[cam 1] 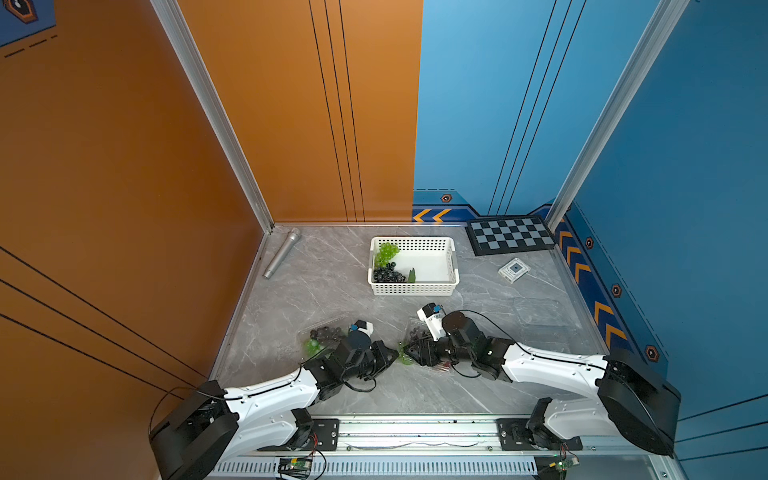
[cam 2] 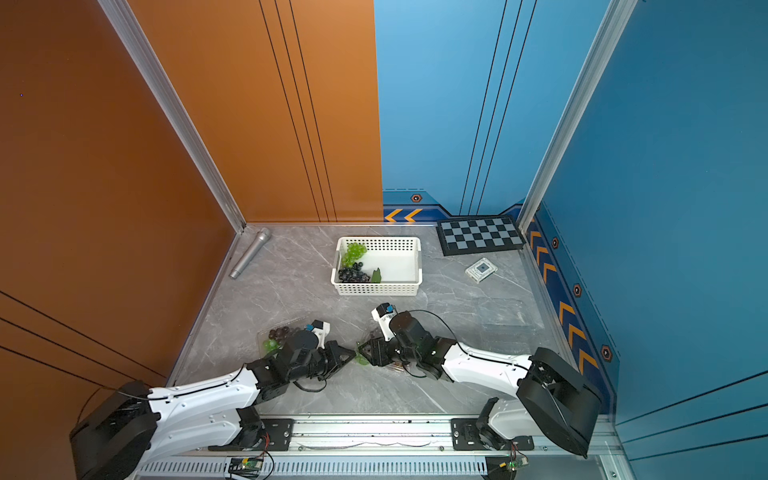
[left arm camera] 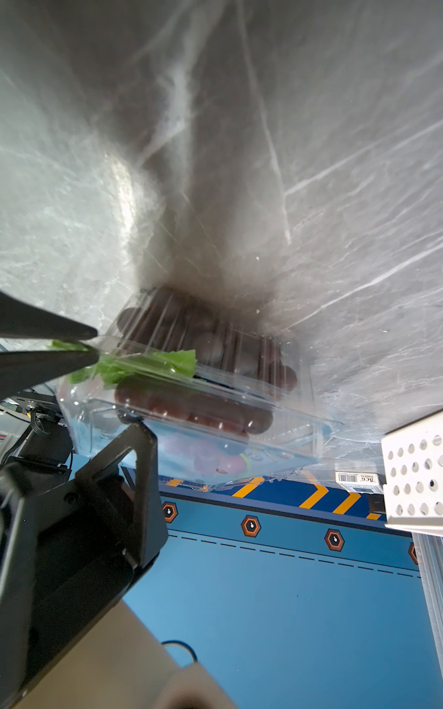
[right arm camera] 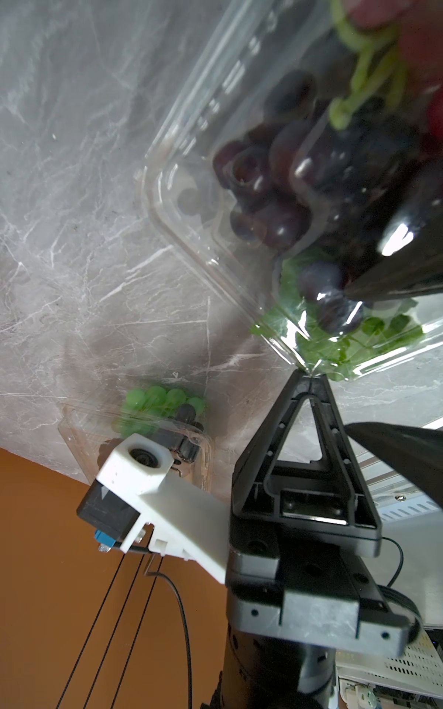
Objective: Pack grapes into containers
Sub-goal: Close the packing box at the center of the board.
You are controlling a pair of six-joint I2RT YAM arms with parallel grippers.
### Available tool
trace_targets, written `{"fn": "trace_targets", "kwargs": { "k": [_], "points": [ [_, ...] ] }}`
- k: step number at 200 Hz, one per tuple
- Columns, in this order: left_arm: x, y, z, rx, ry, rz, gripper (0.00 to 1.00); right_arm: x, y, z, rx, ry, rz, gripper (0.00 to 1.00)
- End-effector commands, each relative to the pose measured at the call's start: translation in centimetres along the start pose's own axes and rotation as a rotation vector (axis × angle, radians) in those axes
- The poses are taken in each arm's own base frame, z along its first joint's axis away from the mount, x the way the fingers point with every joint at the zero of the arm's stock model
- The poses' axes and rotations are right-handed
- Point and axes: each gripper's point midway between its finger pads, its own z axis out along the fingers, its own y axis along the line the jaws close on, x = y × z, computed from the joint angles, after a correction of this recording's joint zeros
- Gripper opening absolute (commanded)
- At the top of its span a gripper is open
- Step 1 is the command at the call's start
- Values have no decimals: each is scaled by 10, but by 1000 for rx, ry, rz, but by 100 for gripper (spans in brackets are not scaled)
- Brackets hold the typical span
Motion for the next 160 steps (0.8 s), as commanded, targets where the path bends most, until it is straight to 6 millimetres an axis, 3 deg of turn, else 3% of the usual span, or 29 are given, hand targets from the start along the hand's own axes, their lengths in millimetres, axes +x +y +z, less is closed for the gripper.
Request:
{"fn": "trace_targets", "kwargs": {
  "k": [1,34,116,160],
  "points": [
    [5,28,0,-92,-5,4,16,19,-20,0,65,53,30,52],
    [8,15,3,-64,8,22,27,18,-20,0,62,52,31,52],
    [0,25,-1,-72,-109,-64,15,18,-20,-2,62,45,33,50],
    [3,26,0,-77,-120,-71,14,21,-24,-4,69,41,40,50]
  ]
}}
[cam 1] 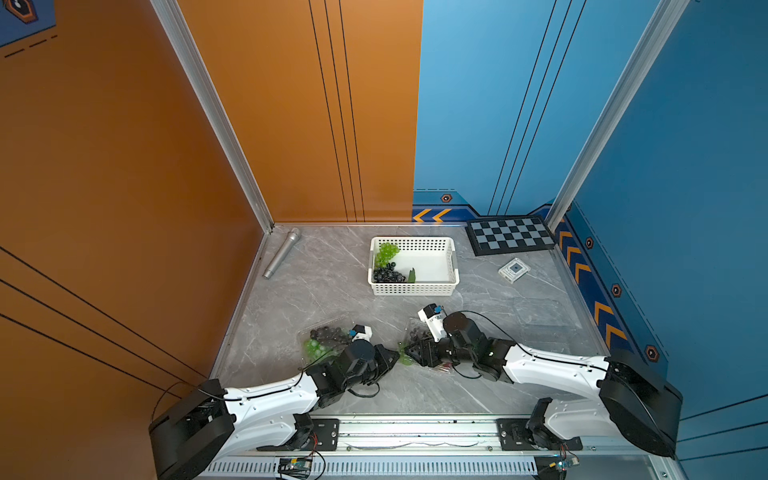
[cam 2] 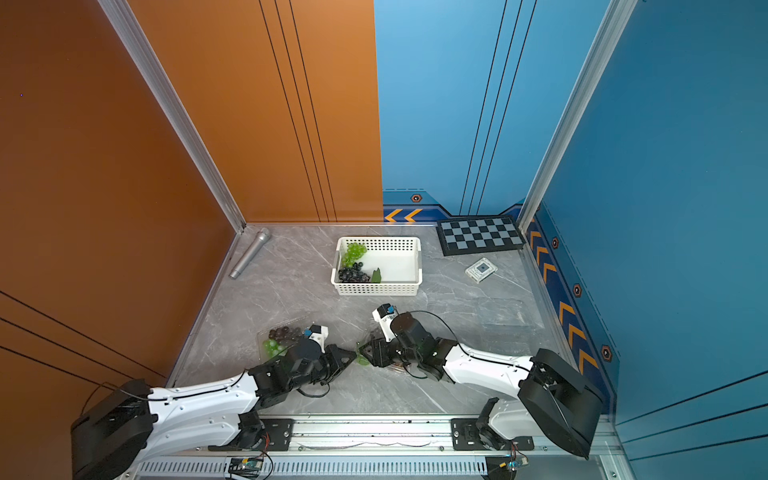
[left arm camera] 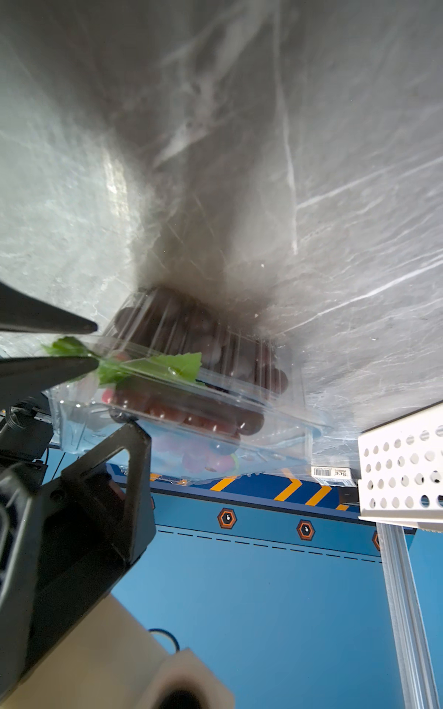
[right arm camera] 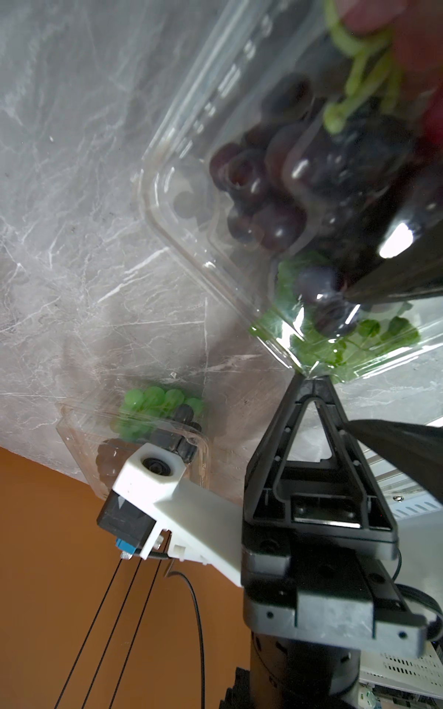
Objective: Pack grapes into containers
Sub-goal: Close the packing box at the center of the board.
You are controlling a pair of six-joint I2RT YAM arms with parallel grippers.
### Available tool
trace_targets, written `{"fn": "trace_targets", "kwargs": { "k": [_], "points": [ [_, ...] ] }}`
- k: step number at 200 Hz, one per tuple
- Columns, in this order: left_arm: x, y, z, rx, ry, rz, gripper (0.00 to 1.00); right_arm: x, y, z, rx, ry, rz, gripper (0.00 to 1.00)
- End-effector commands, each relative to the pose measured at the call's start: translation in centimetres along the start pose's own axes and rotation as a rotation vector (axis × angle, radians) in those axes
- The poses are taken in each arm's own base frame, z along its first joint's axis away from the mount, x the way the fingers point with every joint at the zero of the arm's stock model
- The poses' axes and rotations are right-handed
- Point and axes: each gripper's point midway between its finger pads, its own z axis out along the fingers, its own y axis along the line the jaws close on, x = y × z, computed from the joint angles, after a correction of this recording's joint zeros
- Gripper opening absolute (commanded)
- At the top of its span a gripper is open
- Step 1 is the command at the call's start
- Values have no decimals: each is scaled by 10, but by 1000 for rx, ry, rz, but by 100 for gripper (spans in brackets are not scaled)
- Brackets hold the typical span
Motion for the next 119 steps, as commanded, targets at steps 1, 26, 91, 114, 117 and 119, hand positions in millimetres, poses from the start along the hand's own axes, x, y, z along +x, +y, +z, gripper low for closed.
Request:
{"fn": "trace_targets", "kwargs": {
  "k": [1,26,91,114,117,119],
  "points": [
    [-3,26,0,-85,-40,-10,14,18,-21,-2,68,45,39,50],
    [1,23,3,-88,-25,-3,14,19,-22,-3,70,44,40,50],
    [5,22,7,-92,-24,4,14,21,-25,-3,74,47,48,49],
    [5,24,9,-102,-30,0,12,22,-25,-4,74,44,52,49],
    [5,24,9,-100,-30,0,11,22,-26,-4,75,45,51,49],
    [5,24,9,-100,-31,1,11,22,-25,-4,73,43,50,49]
  ]
}}
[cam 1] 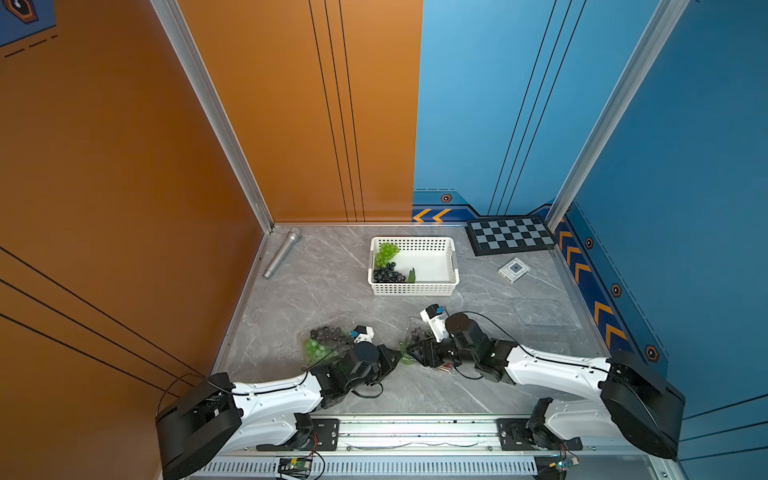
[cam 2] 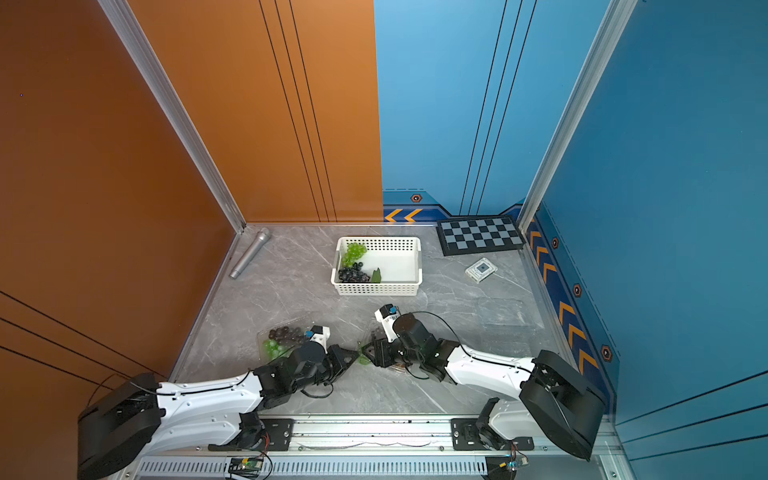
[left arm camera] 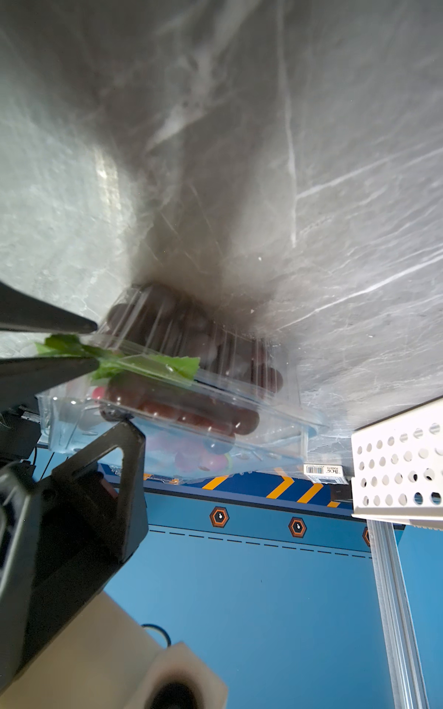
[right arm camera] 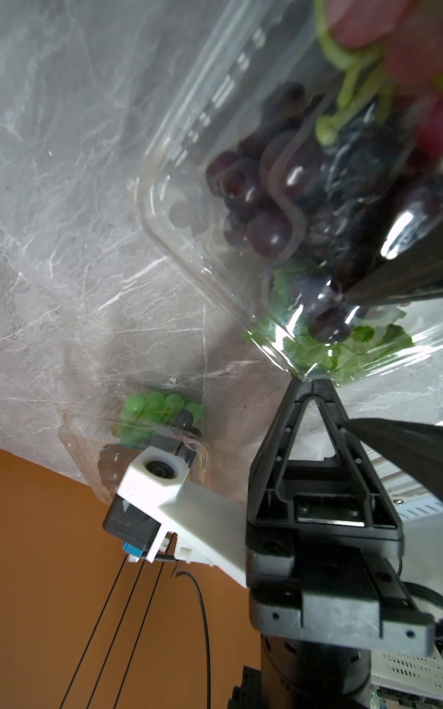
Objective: Pack grapes into containers
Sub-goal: Close the packing box at the center of the board.
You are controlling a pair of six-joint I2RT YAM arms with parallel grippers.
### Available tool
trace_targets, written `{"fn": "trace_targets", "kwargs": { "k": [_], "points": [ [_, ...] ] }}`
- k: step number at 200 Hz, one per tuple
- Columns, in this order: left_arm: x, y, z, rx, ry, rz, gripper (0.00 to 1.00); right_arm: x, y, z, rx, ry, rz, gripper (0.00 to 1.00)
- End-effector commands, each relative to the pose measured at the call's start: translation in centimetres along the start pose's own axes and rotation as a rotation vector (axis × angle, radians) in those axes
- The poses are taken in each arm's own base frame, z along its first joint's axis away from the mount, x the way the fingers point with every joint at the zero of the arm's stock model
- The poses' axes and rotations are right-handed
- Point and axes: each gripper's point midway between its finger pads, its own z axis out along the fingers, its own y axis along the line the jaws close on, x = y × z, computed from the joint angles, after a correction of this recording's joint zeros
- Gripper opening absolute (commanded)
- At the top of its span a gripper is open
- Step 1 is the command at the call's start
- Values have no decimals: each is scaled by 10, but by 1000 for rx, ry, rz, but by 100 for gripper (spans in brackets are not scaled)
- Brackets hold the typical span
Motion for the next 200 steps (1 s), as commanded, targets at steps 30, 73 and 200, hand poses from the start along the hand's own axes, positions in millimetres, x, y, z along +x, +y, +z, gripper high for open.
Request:
{"fn": "trace_targets", "kwargs": {
  "k": [30,73,200],
  "points": [
    [3,28,3,-114,-11,5,8,21,-22,-4,73,49,45,49],
    [4,31,4,-124,-10,6,6,21,-23,-5,76,45,45,49],
    [-21,-19,-35,-97,-103,196,29,-9,-25,-53,144,-58,42,52]
  ]
}}
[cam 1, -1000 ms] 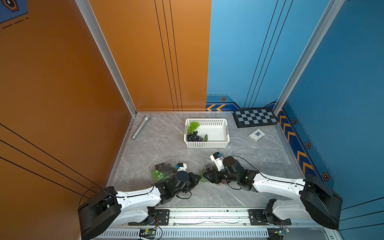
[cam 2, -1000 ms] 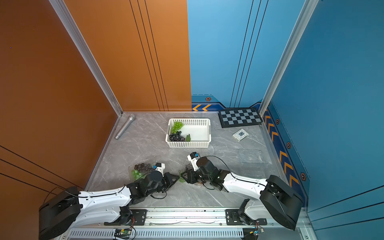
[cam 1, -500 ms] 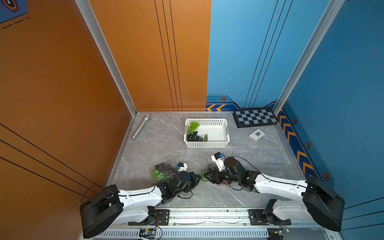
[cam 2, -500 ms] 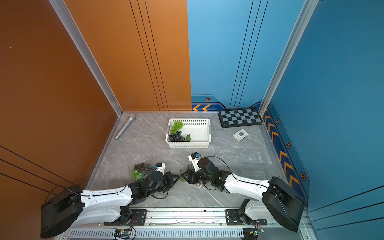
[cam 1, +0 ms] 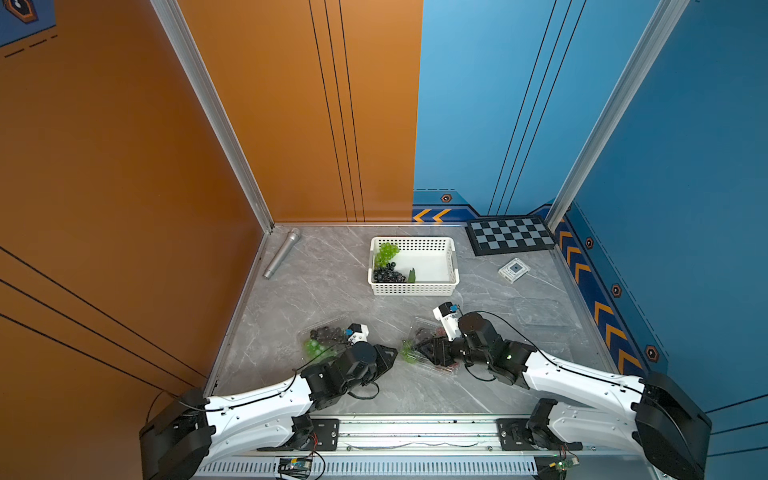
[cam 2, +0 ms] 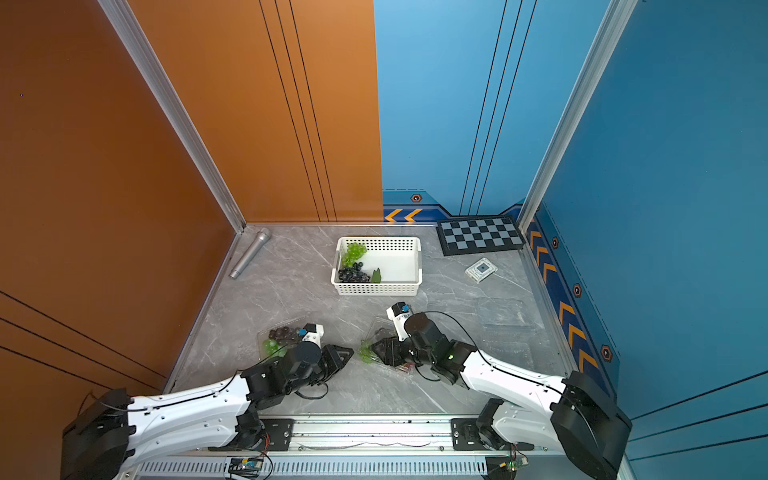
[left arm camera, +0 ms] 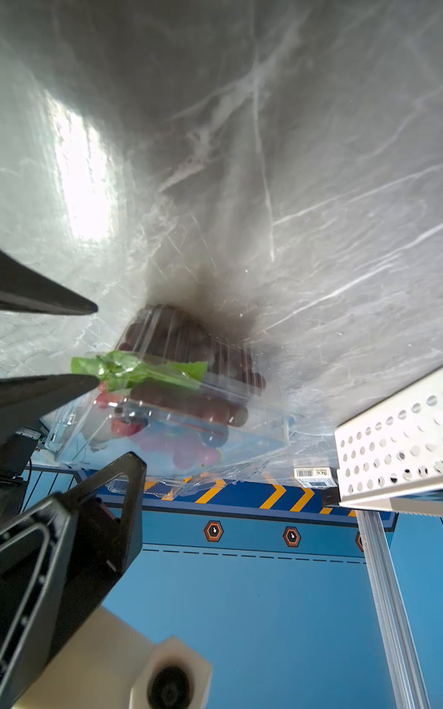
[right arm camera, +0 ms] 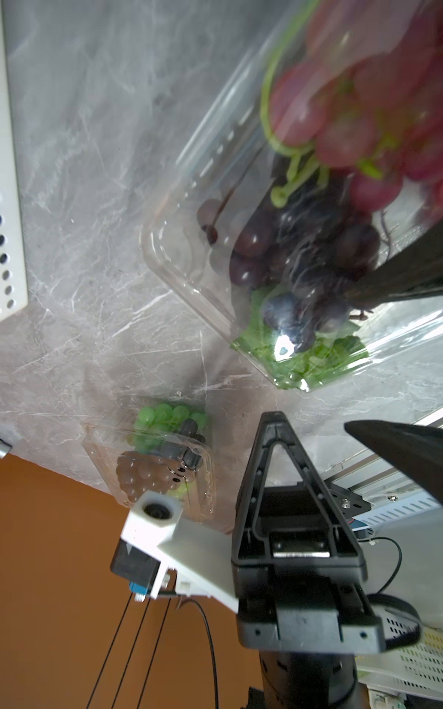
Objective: Pack grapes into containers
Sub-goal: Close the packing box at the center of the board.
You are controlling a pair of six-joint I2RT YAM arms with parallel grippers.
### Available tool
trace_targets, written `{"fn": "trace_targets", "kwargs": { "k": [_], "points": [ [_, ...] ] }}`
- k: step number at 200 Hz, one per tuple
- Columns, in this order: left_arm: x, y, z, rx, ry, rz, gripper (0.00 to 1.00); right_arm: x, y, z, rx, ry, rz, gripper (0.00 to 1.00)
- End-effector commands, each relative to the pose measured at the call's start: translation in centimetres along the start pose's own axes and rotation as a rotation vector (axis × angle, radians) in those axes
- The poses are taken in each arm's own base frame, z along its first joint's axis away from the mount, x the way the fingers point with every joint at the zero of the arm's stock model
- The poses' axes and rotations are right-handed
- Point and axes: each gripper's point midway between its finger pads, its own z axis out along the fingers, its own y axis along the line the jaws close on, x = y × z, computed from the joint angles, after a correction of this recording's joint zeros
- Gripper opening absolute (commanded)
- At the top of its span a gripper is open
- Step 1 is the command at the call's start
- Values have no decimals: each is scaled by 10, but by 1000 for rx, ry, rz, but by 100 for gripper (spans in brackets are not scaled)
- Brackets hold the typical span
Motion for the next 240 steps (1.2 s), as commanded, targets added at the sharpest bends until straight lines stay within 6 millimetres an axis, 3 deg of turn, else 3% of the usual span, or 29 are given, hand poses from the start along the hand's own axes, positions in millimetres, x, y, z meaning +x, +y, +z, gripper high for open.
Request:
{"fn": "trace_targets", "kwargs": {
  "k": [1,50,95,122,164,202,240],
  "points": [
    [-10,-5,-10,-60,-37,118,29,0,-18,-15,88,-7,10,52],
    [-11,-58,-10,-51,12,322,30,7,-36,-37,162,-7,53,51],
    [20,-99,18,-20,162,512,26,26,-43,-66,200,13,109,55],
    [42,-109,34,-13,233,587,26,39,-46,-84,198,9,165,54],
    [68,-118,50,-4,304,644,26,64,-51,-91,157,10,268,44],
    [83,-120,62,21,341,637,25,78,-55,-87,139,0,310,37],
    [95,-111,76,10,370,621,24,85,-56,-69,82,-20,353,34]
  ]
}}
